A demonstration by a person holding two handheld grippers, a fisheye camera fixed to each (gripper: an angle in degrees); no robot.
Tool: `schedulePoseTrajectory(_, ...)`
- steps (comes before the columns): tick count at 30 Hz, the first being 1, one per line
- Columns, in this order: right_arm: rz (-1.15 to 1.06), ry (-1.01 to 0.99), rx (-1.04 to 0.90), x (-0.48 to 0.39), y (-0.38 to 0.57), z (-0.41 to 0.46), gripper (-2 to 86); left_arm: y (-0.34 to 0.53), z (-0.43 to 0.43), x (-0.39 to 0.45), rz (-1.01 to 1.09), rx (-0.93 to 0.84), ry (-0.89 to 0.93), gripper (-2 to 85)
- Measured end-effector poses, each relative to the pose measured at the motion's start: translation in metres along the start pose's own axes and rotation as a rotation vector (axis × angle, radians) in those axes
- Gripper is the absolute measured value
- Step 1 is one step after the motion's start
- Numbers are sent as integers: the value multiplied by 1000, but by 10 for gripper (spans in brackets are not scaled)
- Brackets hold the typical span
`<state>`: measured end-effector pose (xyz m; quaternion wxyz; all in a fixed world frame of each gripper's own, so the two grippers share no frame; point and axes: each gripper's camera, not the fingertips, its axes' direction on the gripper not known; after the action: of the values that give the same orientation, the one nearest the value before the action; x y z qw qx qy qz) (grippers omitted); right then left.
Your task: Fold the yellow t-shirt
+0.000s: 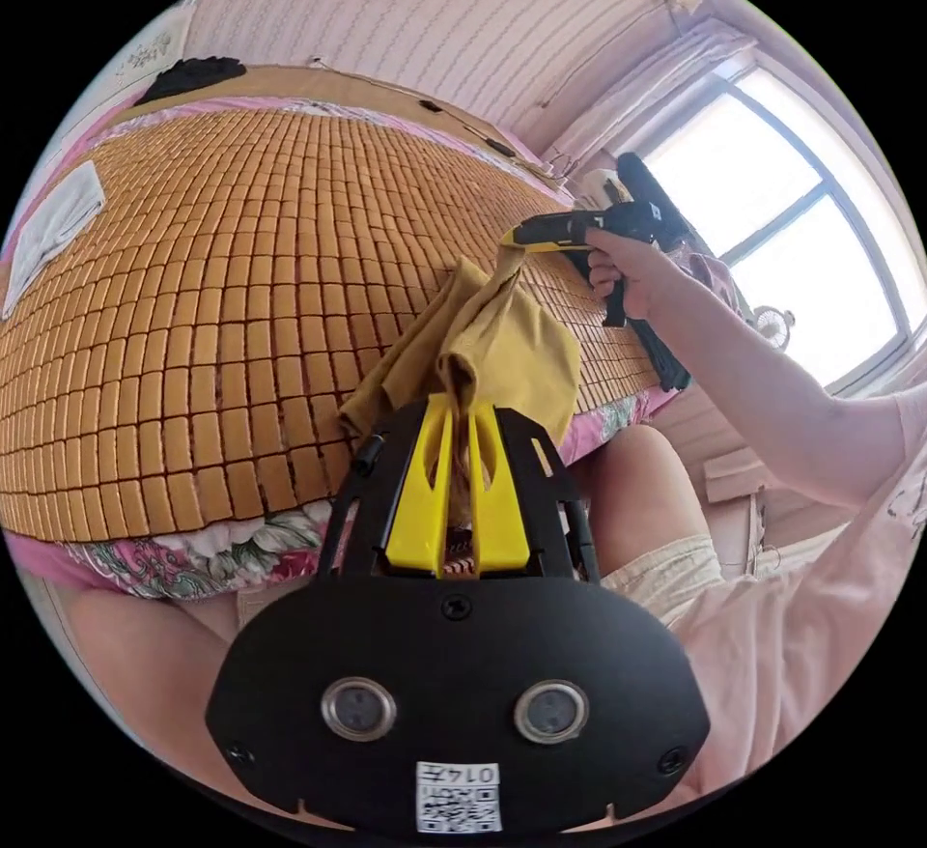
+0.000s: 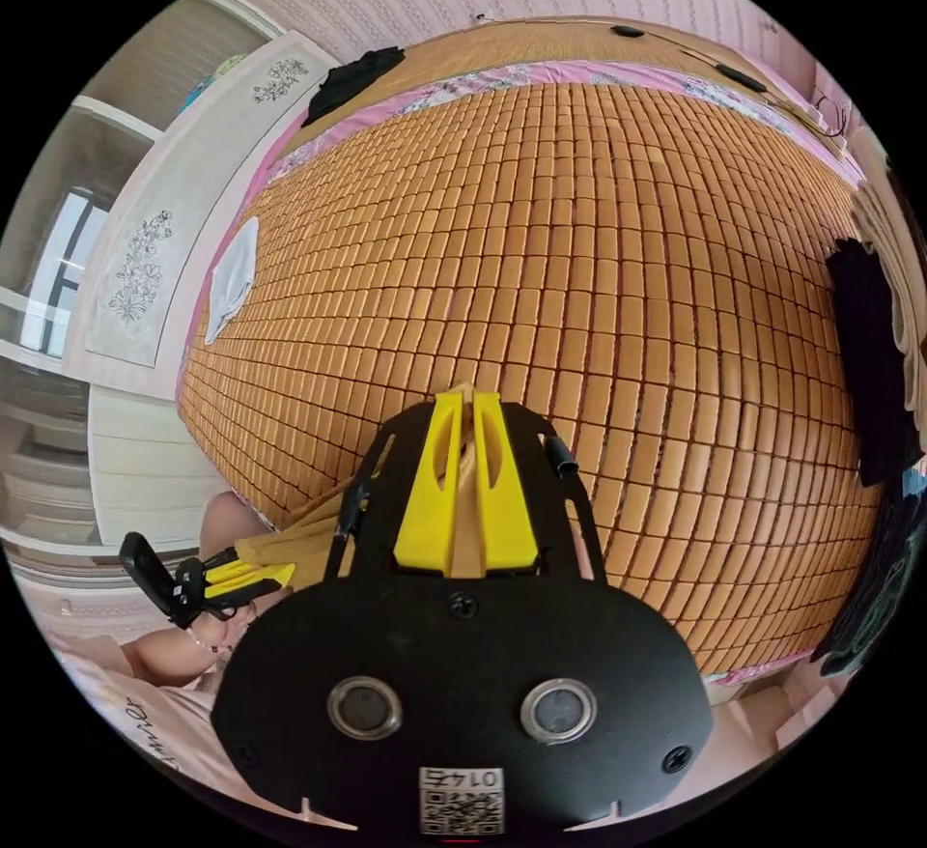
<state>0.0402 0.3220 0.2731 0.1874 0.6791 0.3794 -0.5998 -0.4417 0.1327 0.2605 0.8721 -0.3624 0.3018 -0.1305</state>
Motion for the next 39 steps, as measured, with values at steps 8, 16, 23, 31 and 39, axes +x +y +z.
schedulePoseTrajectory(8,-84,-95,118,-4,8,-27,71,5,-13,-35,-146,-65,-108,48)
schedulePoseTrajectory(16,-359,111,-75,-32,27,17,131,9,-34,-36,-155,6,-78,114)
schedulePoseTrajectory(23,-375,34,-88,-52,44,27,54,1,-7,-24,-54,-87,-93,62)
schedulePoseTrajectory(31,-418,-180,264,-31,146,-77,31,20,-38,8,121,-26,-95,2)
schedulePoseTrajectory(39,-256,-120,471,-5,293,-182,27,39,-117,104,494,108,4,-5)
